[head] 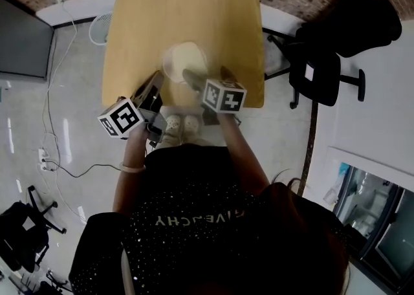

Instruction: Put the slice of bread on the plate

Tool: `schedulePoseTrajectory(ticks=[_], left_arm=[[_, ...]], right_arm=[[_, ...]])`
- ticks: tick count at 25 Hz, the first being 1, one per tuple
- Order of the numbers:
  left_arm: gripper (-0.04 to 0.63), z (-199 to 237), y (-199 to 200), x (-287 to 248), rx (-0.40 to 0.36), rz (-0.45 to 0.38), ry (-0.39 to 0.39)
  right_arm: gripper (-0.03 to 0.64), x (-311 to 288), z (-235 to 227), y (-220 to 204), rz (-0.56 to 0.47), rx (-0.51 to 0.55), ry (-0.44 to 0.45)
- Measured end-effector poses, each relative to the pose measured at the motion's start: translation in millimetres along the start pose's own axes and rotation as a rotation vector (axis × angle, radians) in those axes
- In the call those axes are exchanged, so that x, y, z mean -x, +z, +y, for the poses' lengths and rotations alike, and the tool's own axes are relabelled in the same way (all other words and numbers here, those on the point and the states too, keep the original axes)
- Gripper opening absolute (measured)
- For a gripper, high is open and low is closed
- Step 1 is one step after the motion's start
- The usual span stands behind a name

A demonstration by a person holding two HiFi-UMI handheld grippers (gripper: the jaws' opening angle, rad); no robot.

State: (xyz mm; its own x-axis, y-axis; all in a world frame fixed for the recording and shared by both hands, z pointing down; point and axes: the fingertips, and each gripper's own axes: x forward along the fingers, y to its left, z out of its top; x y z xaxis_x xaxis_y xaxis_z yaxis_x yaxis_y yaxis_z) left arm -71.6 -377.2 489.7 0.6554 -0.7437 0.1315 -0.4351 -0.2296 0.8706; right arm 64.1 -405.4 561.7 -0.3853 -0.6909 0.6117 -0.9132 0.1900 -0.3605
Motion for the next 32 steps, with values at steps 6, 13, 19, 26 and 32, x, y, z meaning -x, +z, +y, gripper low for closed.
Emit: schedulePoseTrajectory(ticks=[6, 13, 19, 26, 32], left_arm=[[0.009, -11.5, -7.9, -18.2, -0.011, 0.024, -0.026], [0.009, -25.5, -17.5, -35.5, -0.034, 0.054, -0.051], [0.009, -31.1, -16.9, -38.9, -0.049, 0.057, -0.061], [0.009, -32.2, -13.3, -38.5, -0.056, 0.049, -0.062], [0.009, -30.6, -11.3, -36.4, -0.054, 0.04, -0.066]], right_arm=[[0.577, 38.5, 30.2, 20.8, -0.117, -0.107, 0.309], [0.026, 75.5, 38.1, 56.9, -0.284, -0.537, 0.57], [0.014, 79.8, 39.1, 59.8, -0.289, -0.506, 0.577], [0.014, 78.2, 39.1, 57.9, -0.275, -0.465, 0.558], [0.014, 76.6, 34.4, 56.0, -0.274, -0.471, 0.547]])
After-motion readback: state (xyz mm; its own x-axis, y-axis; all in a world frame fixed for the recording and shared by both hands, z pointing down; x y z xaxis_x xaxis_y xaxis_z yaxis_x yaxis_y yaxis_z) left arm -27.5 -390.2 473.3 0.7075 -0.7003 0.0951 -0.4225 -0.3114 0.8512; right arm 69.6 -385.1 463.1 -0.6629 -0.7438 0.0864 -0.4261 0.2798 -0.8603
